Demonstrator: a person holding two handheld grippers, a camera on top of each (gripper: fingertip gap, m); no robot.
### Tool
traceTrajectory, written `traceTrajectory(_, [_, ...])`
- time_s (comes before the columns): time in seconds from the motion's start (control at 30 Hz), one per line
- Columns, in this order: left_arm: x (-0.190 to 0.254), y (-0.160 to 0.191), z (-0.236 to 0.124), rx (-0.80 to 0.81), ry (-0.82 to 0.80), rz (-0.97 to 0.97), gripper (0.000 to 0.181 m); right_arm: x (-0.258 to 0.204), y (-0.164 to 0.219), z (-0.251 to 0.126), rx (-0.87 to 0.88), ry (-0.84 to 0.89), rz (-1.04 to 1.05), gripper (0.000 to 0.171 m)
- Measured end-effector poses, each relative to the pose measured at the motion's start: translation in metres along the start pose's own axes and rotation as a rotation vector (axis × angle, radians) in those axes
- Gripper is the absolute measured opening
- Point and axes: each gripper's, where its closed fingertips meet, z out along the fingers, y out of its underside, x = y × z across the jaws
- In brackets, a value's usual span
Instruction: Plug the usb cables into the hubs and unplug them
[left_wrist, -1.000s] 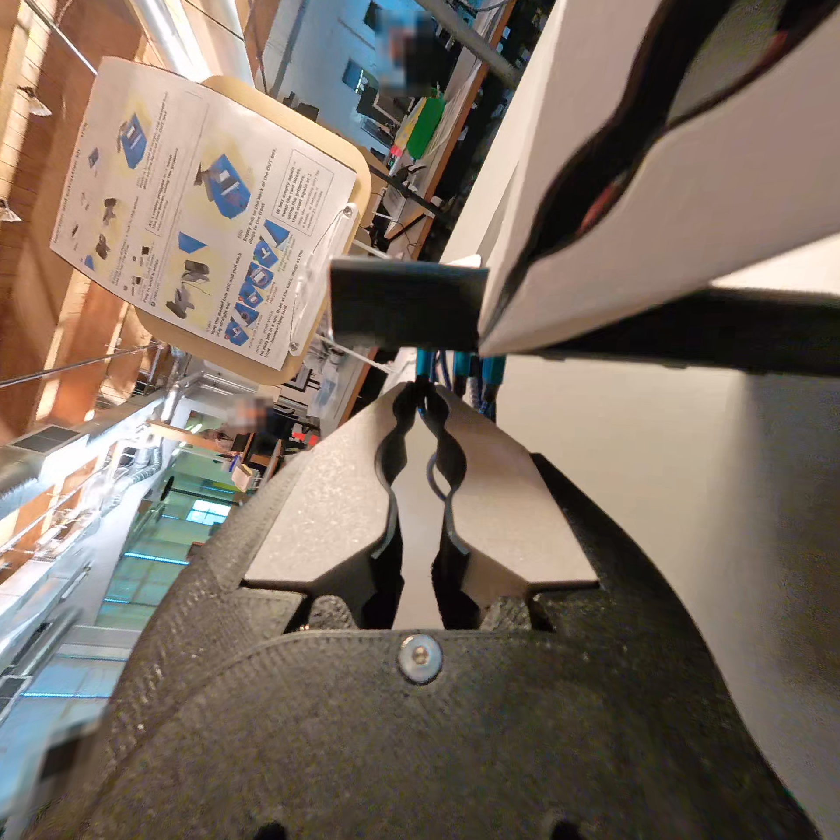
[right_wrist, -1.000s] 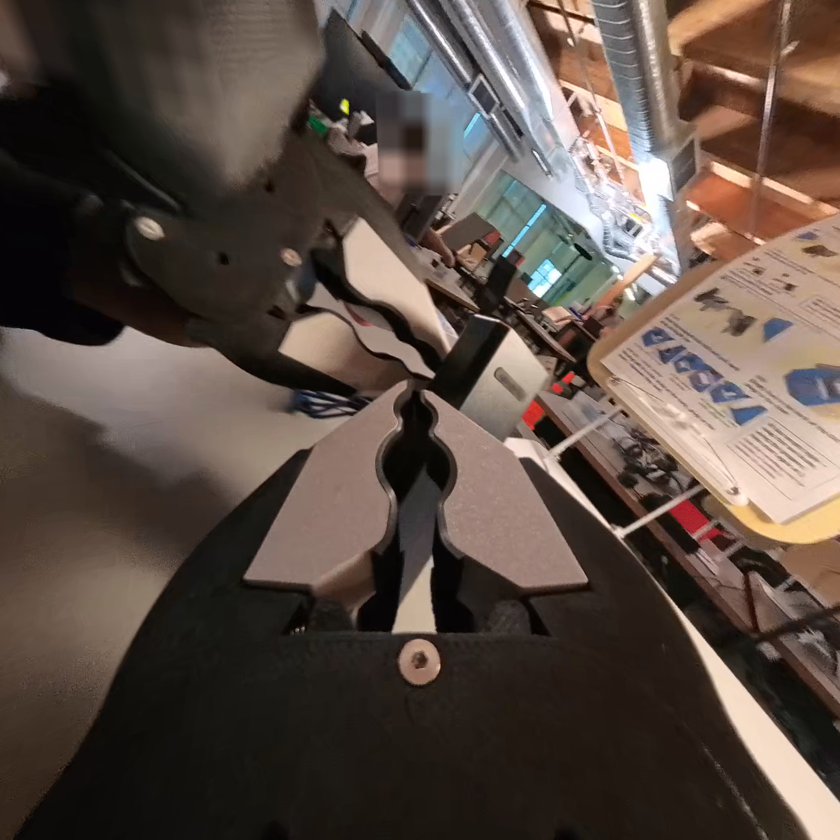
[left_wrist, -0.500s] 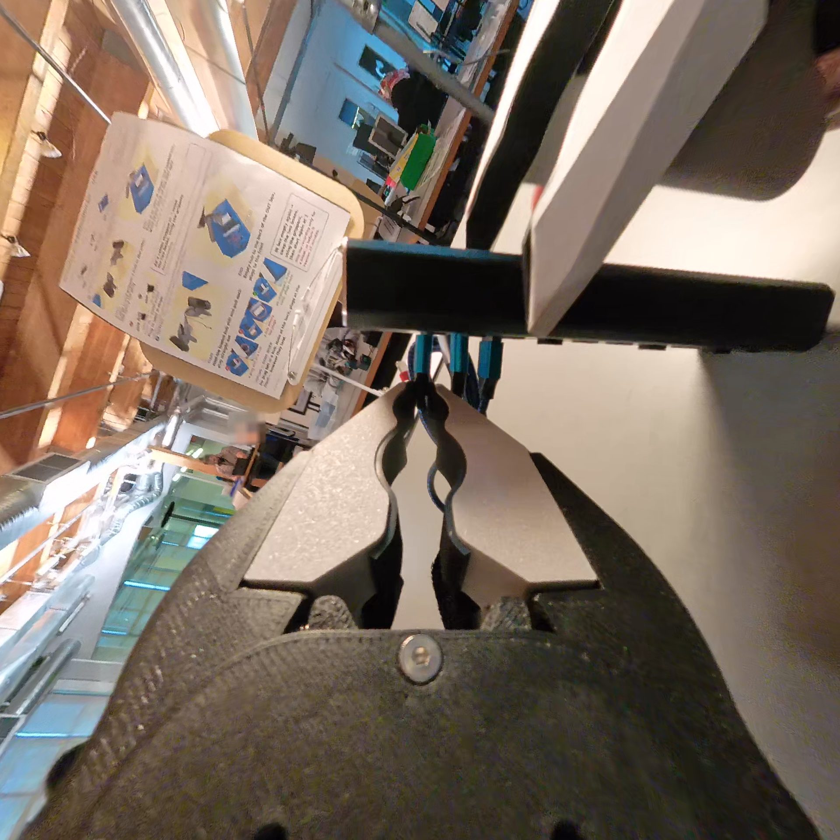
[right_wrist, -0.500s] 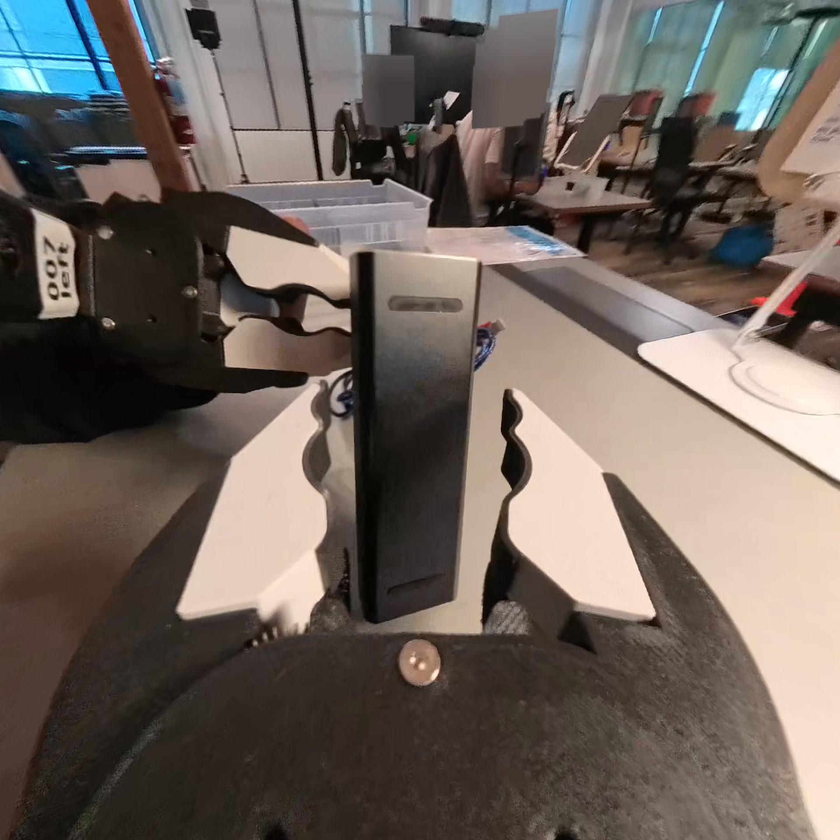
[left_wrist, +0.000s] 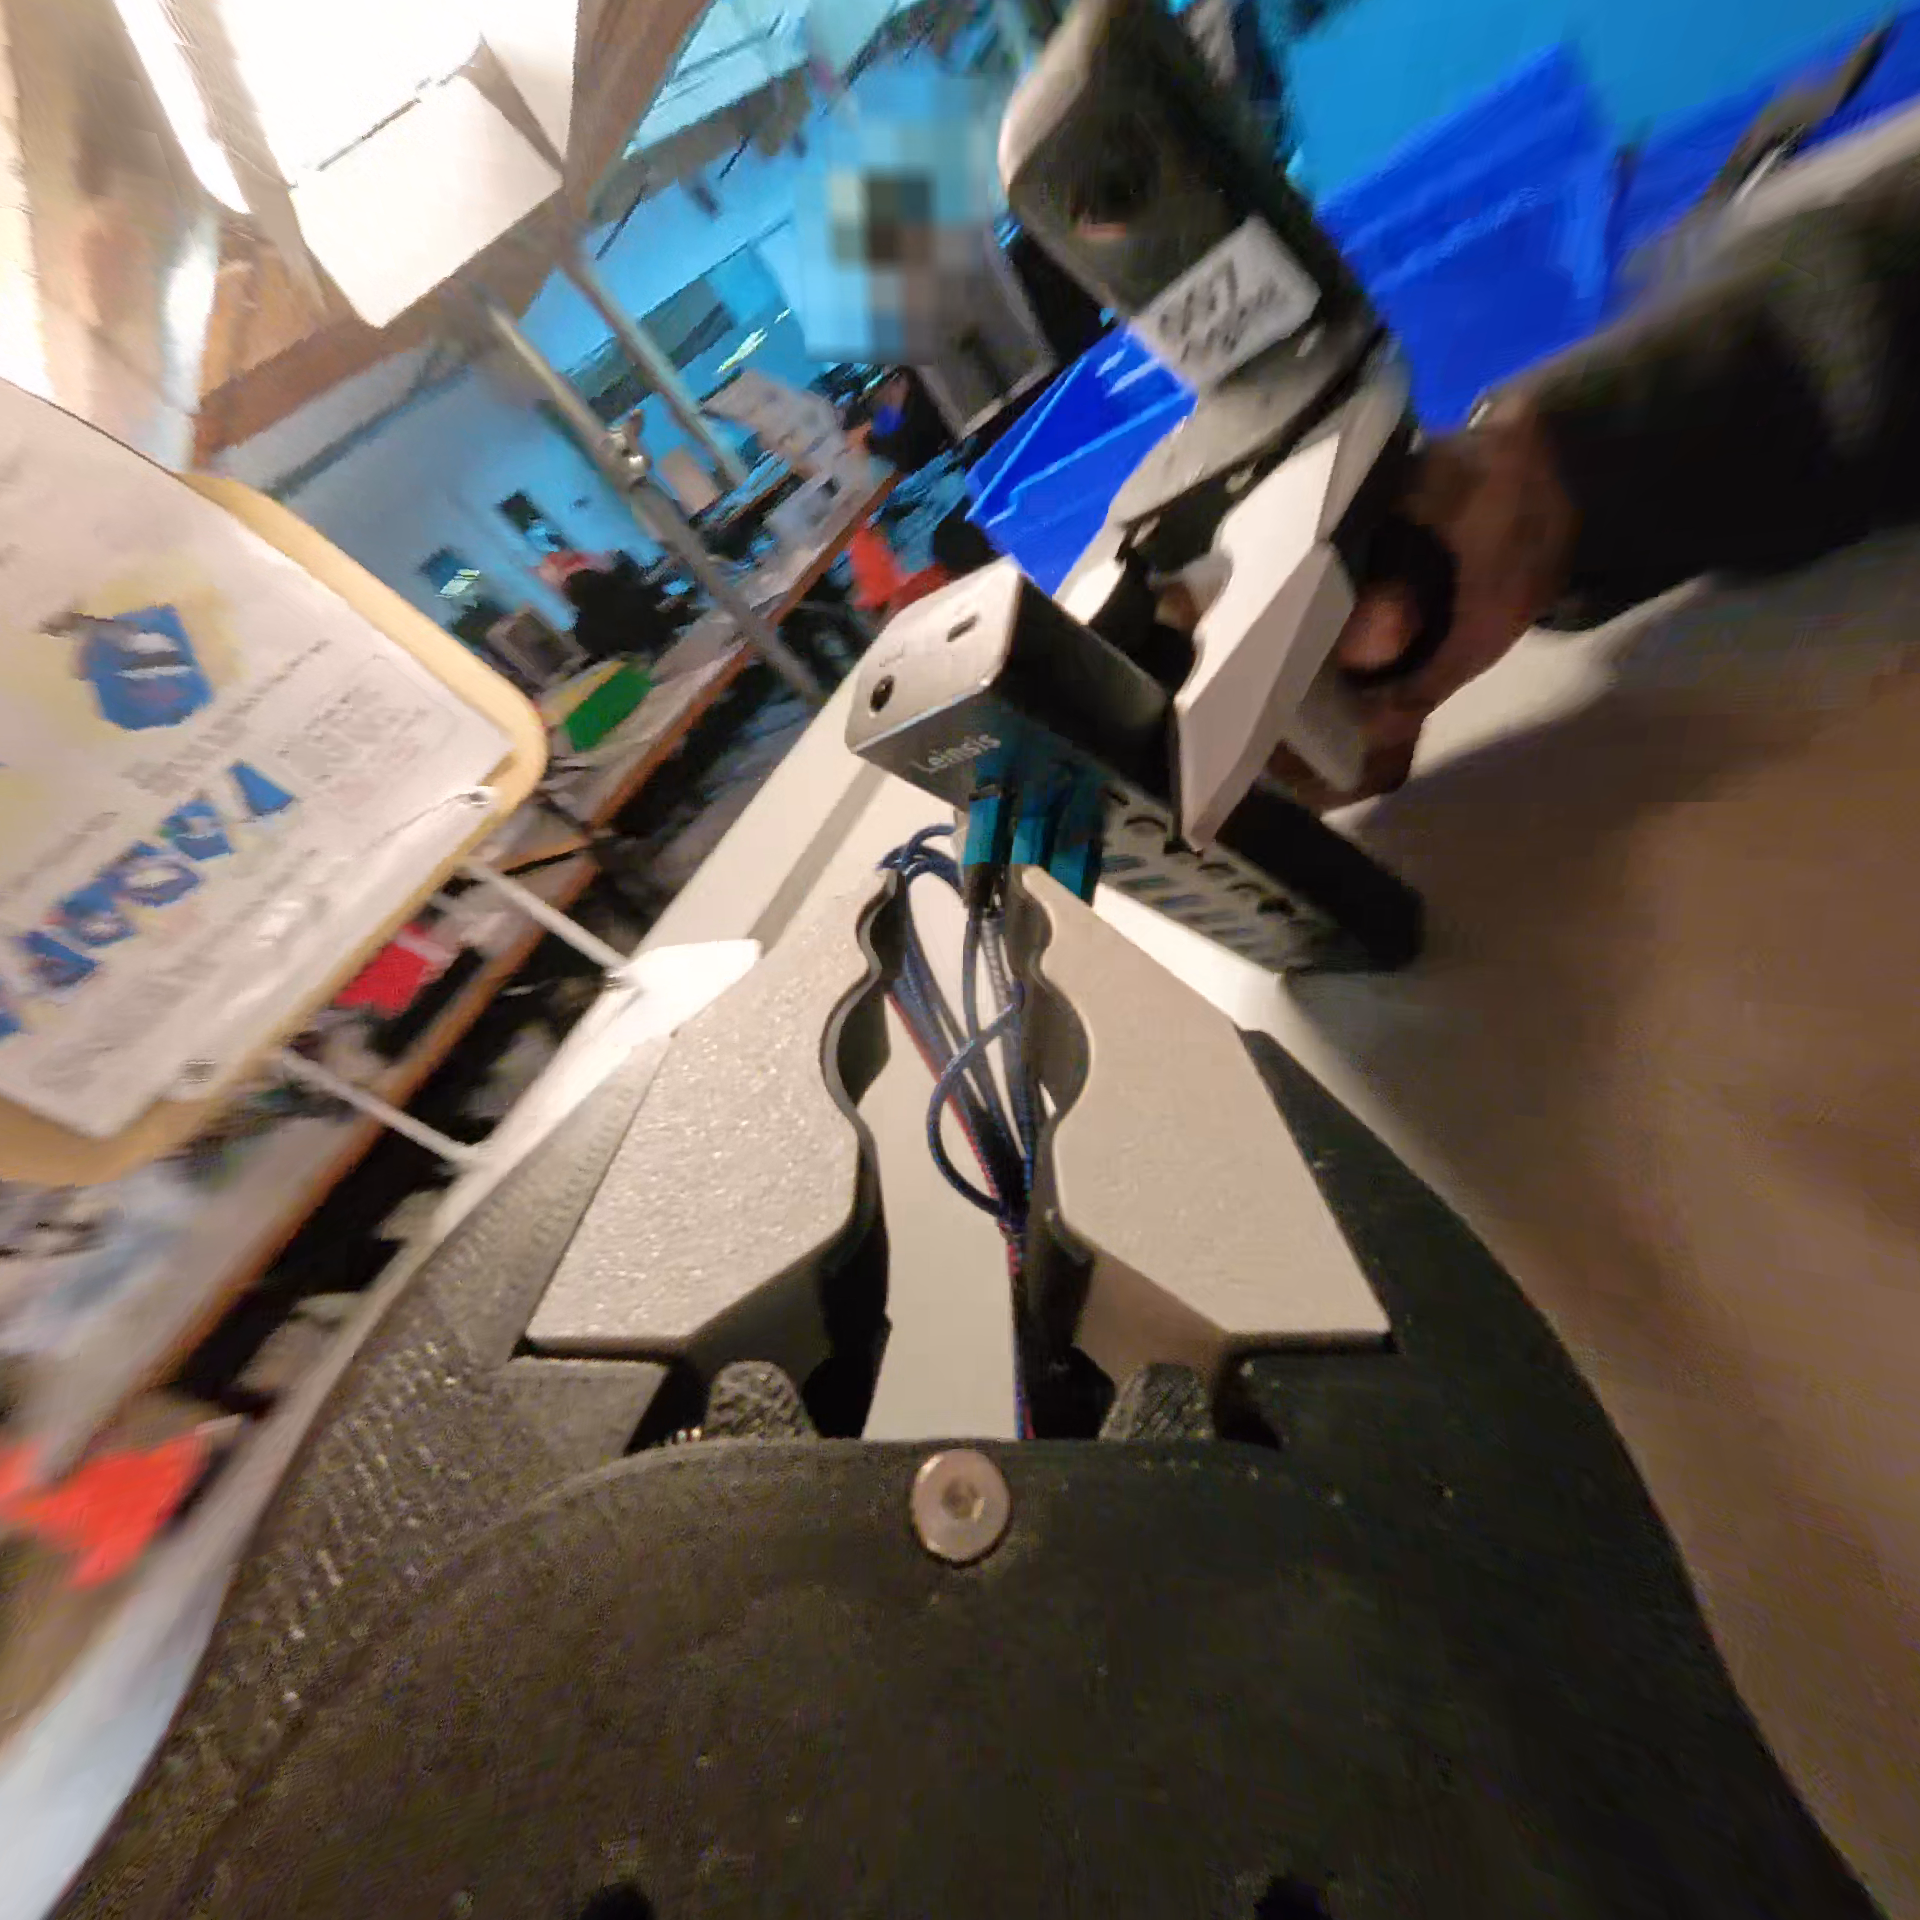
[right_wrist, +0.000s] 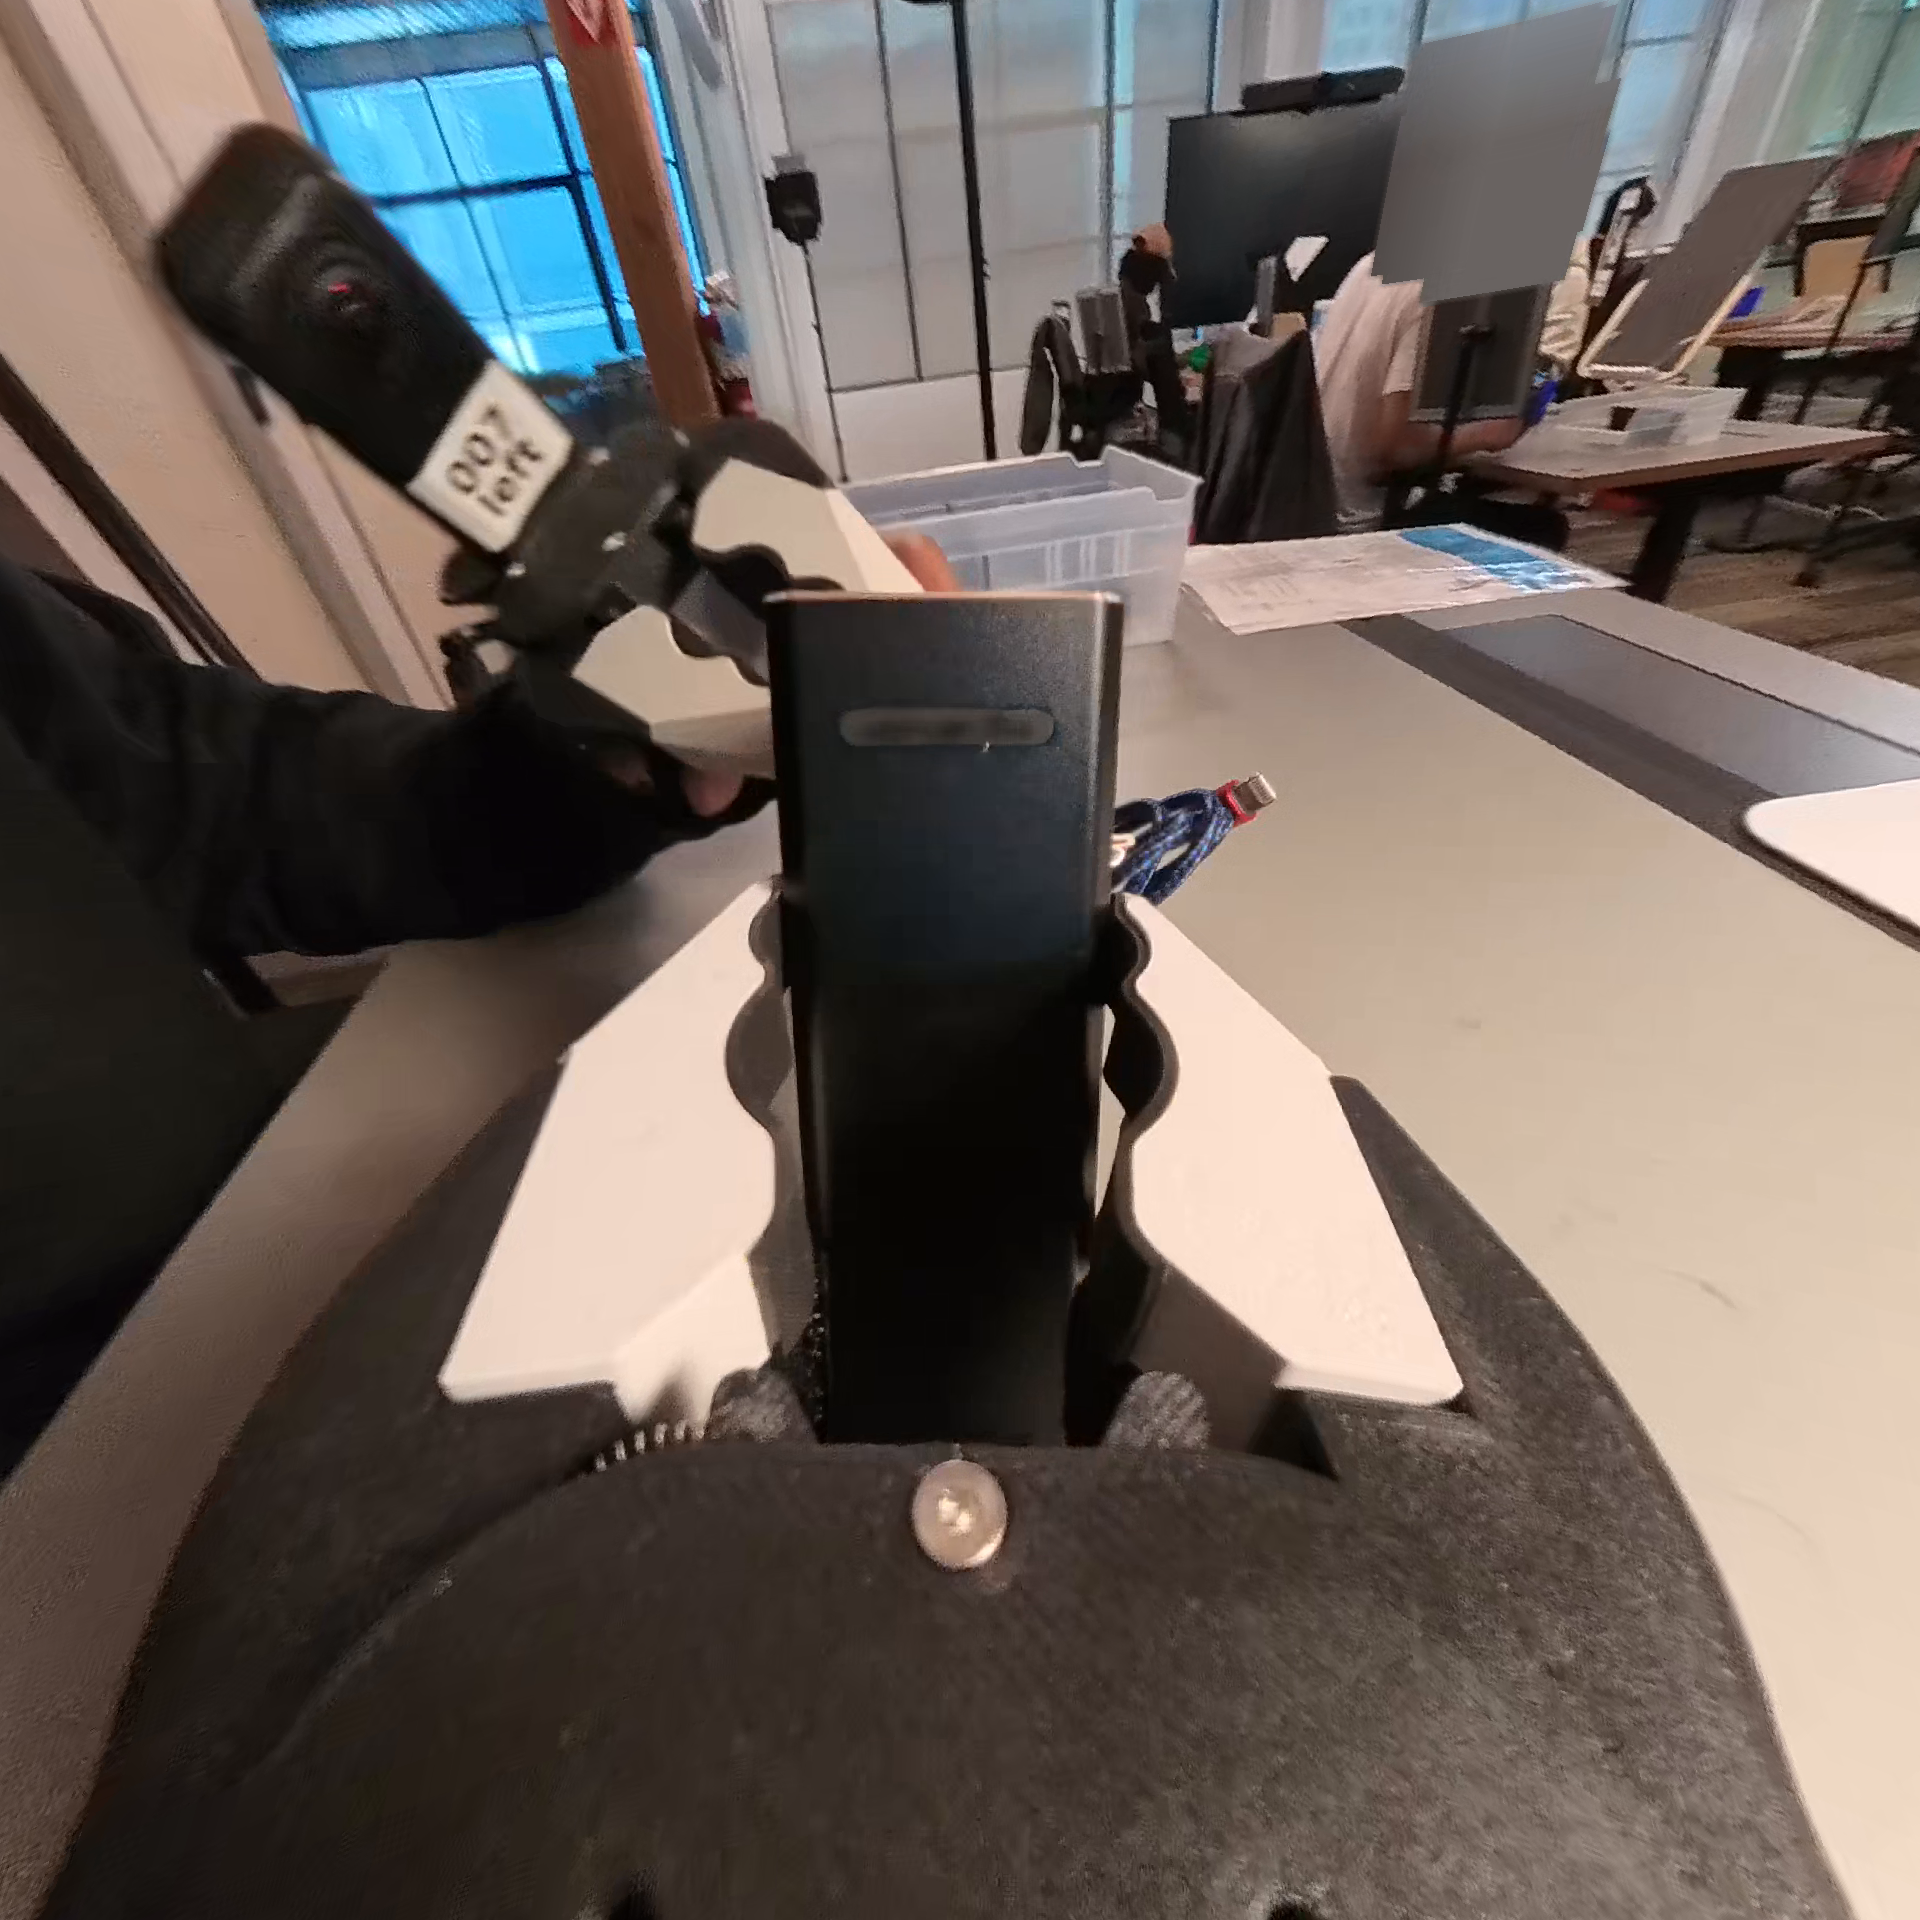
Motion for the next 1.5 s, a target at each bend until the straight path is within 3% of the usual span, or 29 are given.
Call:
traceTrajectory(0.03, [0.001, -0.003, -0.002, 0.024, 0.047, -0.076, 0.022, -0.003, -0.002, -0.002, 0.013, -0.028, 0.009, 0.058])
traceTrajectory(0.17, [0.011, -0.006, -0.003, 0.068, 0.212, -0.323, 0.022, -0.019, -0.01, -0.005, 0.062, -0.15, 0.04, 0.058])
traceTrajectory(0.3, [0.027, -0.007, -0.001, 0.077, 0.312, -0.398, 0.018, -0.029, -0.01, -0.002, 0.068, -0.203, 0.049, 0.058])
traceTrajectory(0.6, [0.026, -0.003, 0.003, 0.033, 0.268, -0.356, 0.01, -0.028, 0.005, 0.002, -0.012, -0.165, -0.007, 0.059])
traceTrajectory(0.9, [0.026, -0.003, 0.003, -0.04, 0.226, -0.302, 0.009, -0.022, -0.022, -0.009, 0.063, -0.056, -0.106, 0.055])
traceTrajectory(1.5, [0.029, -0.007, 0.003, -0.039, 0.227, -0.343, 0.008, -0.024, -0.028, -0.007, 0.117, -0.098, -0.014, 0.055])
